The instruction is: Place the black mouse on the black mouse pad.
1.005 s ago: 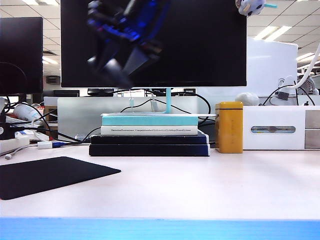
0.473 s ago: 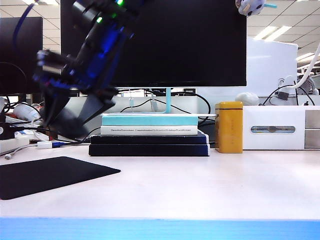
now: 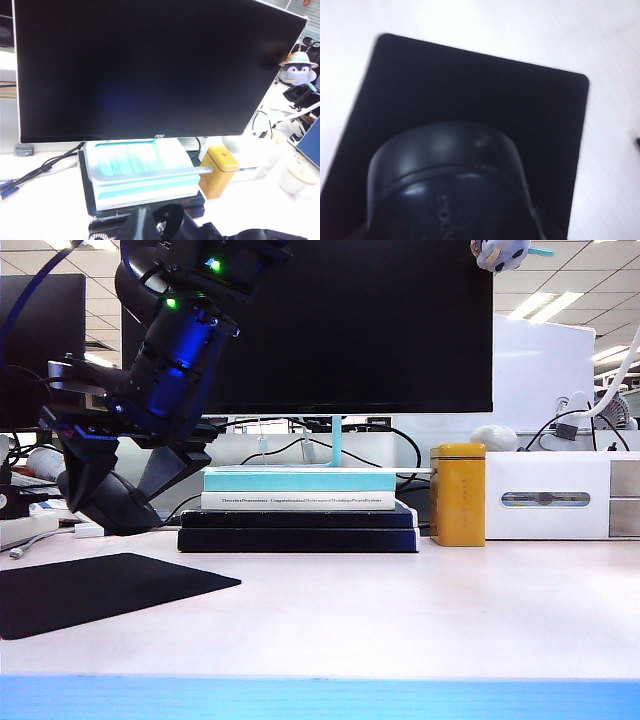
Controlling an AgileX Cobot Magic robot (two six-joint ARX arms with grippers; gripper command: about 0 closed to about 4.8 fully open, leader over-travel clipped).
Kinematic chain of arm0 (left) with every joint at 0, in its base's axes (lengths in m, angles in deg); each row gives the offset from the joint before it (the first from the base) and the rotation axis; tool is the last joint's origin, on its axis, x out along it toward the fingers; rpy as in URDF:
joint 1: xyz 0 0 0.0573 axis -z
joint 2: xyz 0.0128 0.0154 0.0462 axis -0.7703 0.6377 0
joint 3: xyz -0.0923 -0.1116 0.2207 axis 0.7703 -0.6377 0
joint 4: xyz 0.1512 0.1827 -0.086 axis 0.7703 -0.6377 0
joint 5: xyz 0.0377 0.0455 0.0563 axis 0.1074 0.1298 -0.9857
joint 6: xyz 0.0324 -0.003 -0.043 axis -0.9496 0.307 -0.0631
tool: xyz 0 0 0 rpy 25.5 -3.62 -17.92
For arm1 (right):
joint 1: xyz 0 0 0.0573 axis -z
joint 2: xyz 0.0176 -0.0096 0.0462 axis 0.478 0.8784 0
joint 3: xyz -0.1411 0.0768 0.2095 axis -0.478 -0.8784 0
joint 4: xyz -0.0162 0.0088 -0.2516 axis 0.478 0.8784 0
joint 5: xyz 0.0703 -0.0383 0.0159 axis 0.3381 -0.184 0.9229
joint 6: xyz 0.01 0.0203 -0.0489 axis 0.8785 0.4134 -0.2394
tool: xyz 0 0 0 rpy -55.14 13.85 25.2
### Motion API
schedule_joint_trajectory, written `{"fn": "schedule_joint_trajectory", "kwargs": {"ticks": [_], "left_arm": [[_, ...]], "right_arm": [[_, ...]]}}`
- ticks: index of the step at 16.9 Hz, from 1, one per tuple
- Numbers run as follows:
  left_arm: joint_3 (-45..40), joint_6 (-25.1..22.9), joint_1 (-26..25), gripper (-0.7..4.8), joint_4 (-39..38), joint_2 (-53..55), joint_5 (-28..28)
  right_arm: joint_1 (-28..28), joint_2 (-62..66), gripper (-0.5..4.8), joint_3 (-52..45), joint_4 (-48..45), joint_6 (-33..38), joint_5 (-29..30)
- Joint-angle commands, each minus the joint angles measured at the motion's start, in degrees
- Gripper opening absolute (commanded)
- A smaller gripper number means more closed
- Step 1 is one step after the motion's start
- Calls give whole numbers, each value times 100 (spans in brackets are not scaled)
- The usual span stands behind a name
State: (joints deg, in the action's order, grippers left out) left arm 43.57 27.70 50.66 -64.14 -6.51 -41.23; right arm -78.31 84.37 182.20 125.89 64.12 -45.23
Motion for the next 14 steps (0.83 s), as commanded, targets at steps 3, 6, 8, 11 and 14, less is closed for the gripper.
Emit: {"fn": "schedule_joint_trajectory", "kwargs": {"ticks": [3, 6, 8, 11, 14], "left_arm": [[39, -26, 2, -3, 63, -13, 4], [39, -26, 2, -3, 50, -13, 4], [39, -26, 2, -3, 48, -13, 4], [39, -28, 2, -3, 74, -13, 2], [39, -229, 0, -3, 66, -13, 13]], "right_arm": [[-96, 212, 346, 28, 68, -55, -37], [-116, 417, 387, 26, 129, -57, -24], [-122, 428, 479, 28, 144, -94, -48], [-111, 339, 479, 77, 304, -197, -293], [-107, 63, 479, 77, 466, -317, -461]]}}
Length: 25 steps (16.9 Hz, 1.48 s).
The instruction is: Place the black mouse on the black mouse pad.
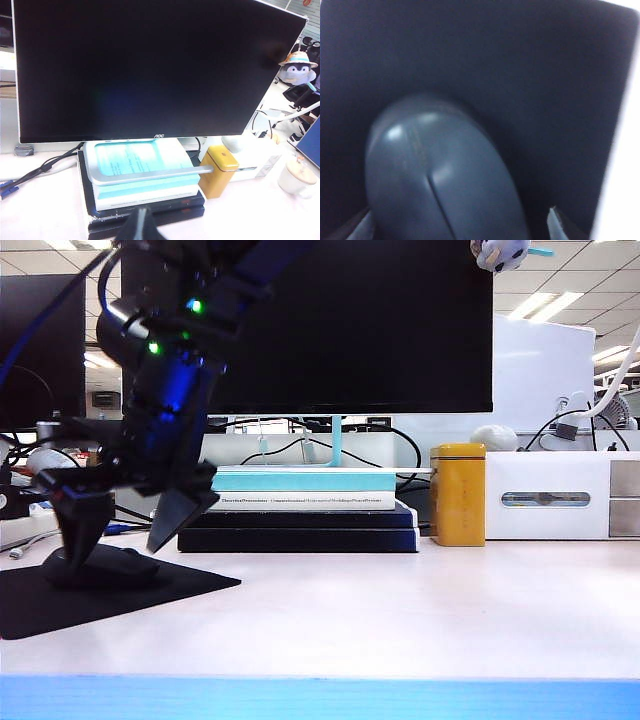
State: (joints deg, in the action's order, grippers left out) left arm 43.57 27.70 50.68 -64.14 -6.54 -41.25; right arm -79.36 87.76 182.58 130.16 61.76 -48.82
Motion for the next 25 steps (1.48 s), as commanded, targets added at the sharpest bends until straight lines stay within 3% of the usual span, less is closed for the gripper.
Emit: {"fn": "schedule_joint_trajectory", "kwargs": {"ticks": [1, 2, 6, 10, 12, 14, 15, 16, 19, 22, 25], "left_arm": [[39, -343, 0, -3, 55, -13, 79], [39, -448, -2, -3, 24, -11, 197], [39, -922, -2, -3, -153, -22, 1740], [39, -940, -2, -3, -155, -57, 1825], [39, -1134, -2, -3, -315, -57, 1561], [39, -1456, 2, -3, -765, -52, 1062], [39, -1585, 2, -3, -942, -52, 815], [39, -1711, 2, -3, -1102, -52, 726], [39, -1720, 7, -3, -1222, -55, 859], [39, -1893, 4, -3, -1440, -59, 946], [39, -2323, 7, -3, -1753, -63, 1644]], "right_arm": [[0, -413, 479, 39, 81, -96, -146], [9, -525, 479, 39, 120, -107, -160], [195, -984, 479, 39, 503, -247, -197], [608, -1412, 479, 39, 1263, -269, -601], [848, -1759, 459, 50, 1416, -269, -765], [1051, -2096, 270, 326, 1585, -245, -955], [1119, -2243, 155, 498, 1609, -201, -984], [1180, -2459, 3, 798, 1600, -201, -1209], [1178, -2774, -1, 1552, 1657, -195, -1838], [1154, -2830, -1, 2535, 1923, 24, -1956], [1147, -2830, -1, 3637, 2374, 103, -1974]]}}
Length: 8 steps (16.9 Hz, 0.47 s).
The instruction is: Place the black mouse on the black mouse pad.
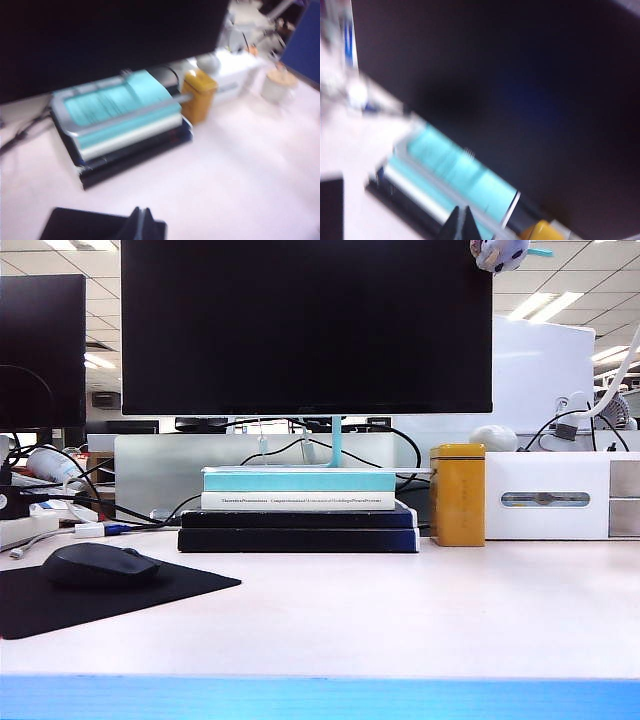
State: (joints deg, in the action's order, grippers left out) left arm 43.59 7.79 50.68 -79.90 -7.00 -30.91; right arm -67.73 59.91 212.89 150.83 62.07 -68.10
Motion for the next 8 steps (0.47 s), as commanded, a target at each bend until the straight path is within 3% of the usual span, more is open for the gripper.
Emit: {"fn": "schedule_joint_trajectory", "kwargs": {"ticks": [1, 6, 8], "left_arm": [[37, -334, 9, -3, -192, -20, 741], [37, -313, 7, -3, -109, -275, 748], [37, -173, 7, -3, -63, -527, 503]], "right_arm": [[-37, -46, -1, 901, 372, 70, -46], [-42, -48, -1, 2717, 938, 118, -50], [-96, -280, -1, 2693, 1370, 238, -262]]}}
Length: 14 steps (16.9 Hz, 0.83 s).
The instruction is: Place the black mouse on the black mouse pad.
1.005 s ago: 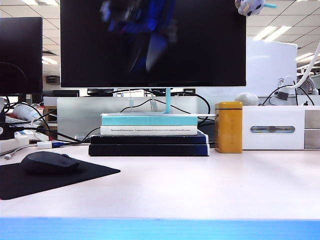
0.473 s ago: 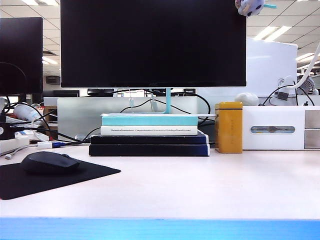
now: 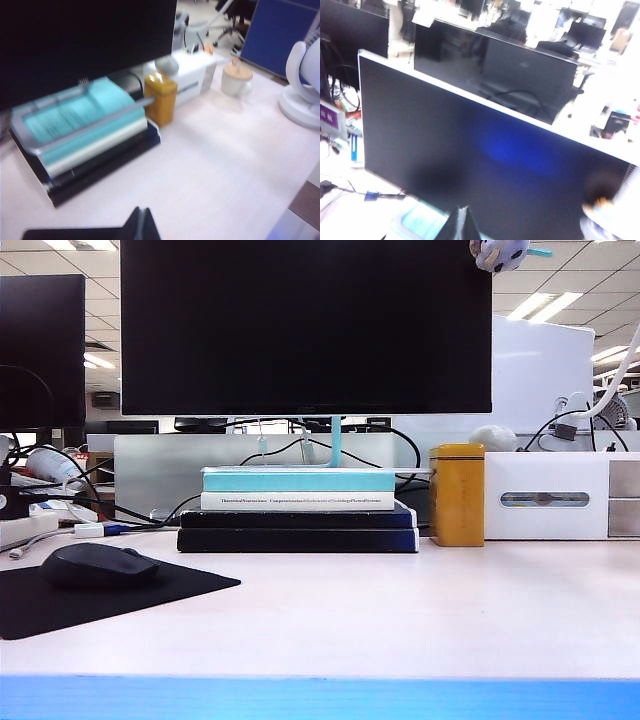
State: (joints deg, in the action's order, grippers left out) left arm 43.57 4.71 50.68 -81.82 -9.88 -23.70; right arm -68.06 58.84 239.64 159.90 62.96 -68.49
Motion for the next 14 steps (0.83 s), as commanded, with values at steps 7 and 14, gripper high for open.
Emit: {"fn": "schedule_joint_trajectory", "kwargs": {"ticks": [7, 14], "left_arm": [[39, 673, 2, -3, 275, -1488, -953], [39, 1056, -2, -3, 234, -2048, -1163]], "right_arm": [[-1945, -1075, -1, 15, 455, -122, -1718], [-4000, -2221, -1, 11, 452, -778, -3506]]}}
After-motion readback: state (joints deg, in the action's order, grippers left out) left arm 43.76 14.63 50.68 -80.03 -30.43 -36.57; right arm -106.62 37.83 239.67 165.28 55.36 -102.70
